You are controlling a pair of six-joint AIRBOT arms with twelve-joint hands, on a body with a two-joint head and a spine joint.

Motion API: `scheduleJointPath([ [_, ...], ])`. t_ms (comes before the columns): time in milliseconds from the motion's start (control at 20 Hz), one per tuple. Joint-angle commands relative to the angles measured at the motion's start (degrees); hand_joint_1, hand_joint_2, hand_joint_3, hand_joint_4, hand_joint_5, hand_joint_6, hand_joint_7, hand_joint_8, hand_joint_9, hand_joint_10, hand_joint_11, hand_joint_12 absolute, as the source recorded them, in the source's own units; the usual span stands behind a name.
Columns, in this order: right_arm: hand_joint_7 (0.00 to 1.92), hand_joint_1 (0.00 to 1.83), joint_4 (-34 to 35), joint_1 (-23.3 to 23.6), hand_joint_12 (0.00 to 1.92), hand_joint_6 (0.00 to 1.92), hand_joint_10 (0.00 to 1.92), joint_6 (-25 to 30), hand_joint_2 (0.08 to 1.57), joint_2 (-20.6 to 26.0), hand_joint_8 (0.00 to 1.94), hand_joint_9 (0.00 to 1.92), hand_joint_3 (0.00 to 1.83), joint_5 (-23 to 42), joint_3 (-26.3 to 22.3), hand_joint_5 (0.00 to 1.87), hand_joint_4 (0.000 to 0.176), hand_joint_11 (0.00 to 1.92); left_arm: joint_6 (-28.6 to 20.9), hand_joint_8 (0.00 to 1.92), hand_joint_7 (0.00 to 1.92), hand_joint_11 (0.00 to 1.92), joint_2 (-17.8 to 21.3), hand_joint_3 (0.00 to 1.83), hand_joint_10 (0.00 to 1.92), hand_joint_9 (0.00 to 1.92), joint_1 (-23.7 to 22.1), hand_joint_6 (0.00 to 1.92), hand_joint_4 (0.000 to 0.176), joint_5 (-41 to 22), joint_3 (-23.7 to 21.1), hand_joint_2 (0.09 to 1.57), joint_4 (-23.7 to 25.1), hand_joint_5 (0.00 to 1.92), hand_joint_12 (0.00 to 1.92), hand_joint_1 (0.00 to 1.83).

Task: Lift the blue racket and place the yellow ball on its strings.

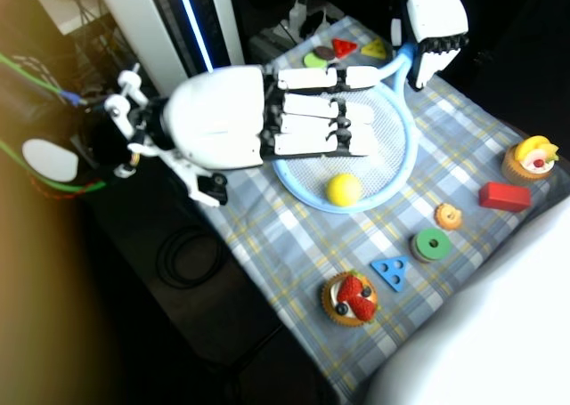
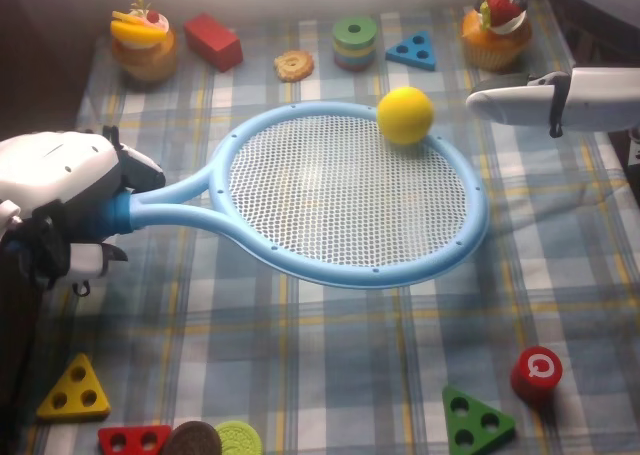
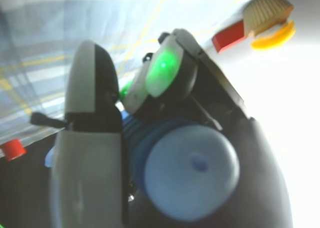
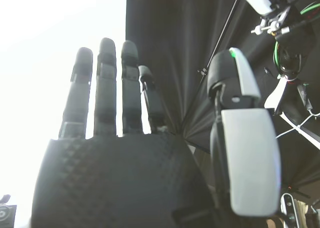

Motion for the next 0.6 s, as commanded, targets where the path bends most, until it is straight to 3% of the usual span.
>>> scheduleJointPath([
  [0,0.43,0.6,2.5,0.6,0.3,0.0,0.0,0.0,1.18,0.1,0.0,0.41,0.0,6.7,-0.1,0.13,0.0,0.14,0.1,1.92,1.2,1.41,-0.3,0.0,1.92,1.44,-0.4,1.92,0.044,-4.7,0.3,1.29,0.4,0.66,1.92,1.44],
  [50,0.43,0.6,2.5,0.6,0.29,0.0,0.0,0.0,1.18,0.1,0.0,0.41,0.0,6.7,-0.1,0.13,0.0,0.14,0.2,1.92,1.22,1.4,-0.3,0.0,1.92,1.44,-0.2,1.92,0.087,-4.6,0.4,1.27,0.1,0.66,1.92,1.45],
  [100,0.44,0.6,2.6,0.5,0.29,0.0,0.0,0.0,1.18,0.1,0.0,0.42,0.0,6.7,-0.1,0.13,0.0,0.13,0.2,1.92,1.2,1.38,-0.3,0.0,1.92,1.41,-0.1,1.92,0.105,-4.5,0.5,1.26,-0.4,0.69,1.92,1.47],
  [200,0.44,0.58,2.6,0.5,0.29,0.0,0.01,0.0,1.18,0.1,0.0,0.43,0.0,6.7,-0.1,0.13,0.001,0.14,0.3,1.92,1.13,1.33,-0.5,0.0,1.92,1.35,0.1,1.92,0.091,-4.3,0.8,1.24,-1.0,0.63,1.92,1.48],
  [250,0.44,0.57,2.6,0.5,0.29,0.0,0.0,0.0,1.18,0.1,0.0,0.43,0.0,6.7,-0.1,0.13,0.003,0.14,0.3,1.92,1.09,1.29,-0.6,0.0,1.92,1.31,0.2,1.92,0.094,-4.1,1.0,1.27,-1.4,0.62,1.92,1.43],
  [350,0.44,0.57,2.6,0.4,0.29,0.0,0.01,0.0,1.19,0.1,0.0,0.44,0.0,6.7,-0.1,0.13,0.001,0.15,1.1,1.92,0.93,1.19,-0.8,0.0,1.92,1.17,0.4,1.92,0.082,-4.0,1.2,1.22,-2.3,0.68,1.92,1.35],
  [400,0.44,0.57,2.7,0.4,0.29,0.0,0.01,0.0,1.19,0.1,0.0,0.43,0.0,6.7,-0.1,0.14,0.001,0.16,2.1,1.92,0.84,1.13,-0.9,0.0,1.92,1.08,0.4,1.92,0.021,-4.0,1.2,1.18,-2.9,0.67,1.92,1.31],
  [450,0.44,0.59,2.7,0.3,0.29,0.0,0.01,0.0,1.19,0.1,0.0,0.43,0.0,6.7,-0.1,0.14,0.0,0.16,3.1,1.92,0.79,1.08,-1.0,0.0,1.92,1.03,0.4,1.92,0.002,-4.0,1.1,1.15,-3.4,0.66,1.92,1.28],
  [500,0.45,0.59,2.8,0.3,0.29,0.01,0.01,0.0,1.19,0.1,0.0,0.44,0.0,6.7,-0.1,0.15,0.003,0.16,4.1,1.92,0.72,0.97,-1.1,0.0,1.92,0.94,0.5,1.92,0.01,-3.9,1.2,1.09,-3.9,0.61,1.92,1.28],
  [550,0.44,0.59,2.8,0.3,0.28,0.0,0.0,0.0,1.19,0.1,0.0,0.43,0.0,6.7,-0.1,0.14,0.007,0.15,4.1,1.92,0.67,0.91,-1.2,0.0,1.92,0.88,0.6,1.92,0.0,-3.8,1.2,1.07,-4.4,0.56,1.92,1.25],
])
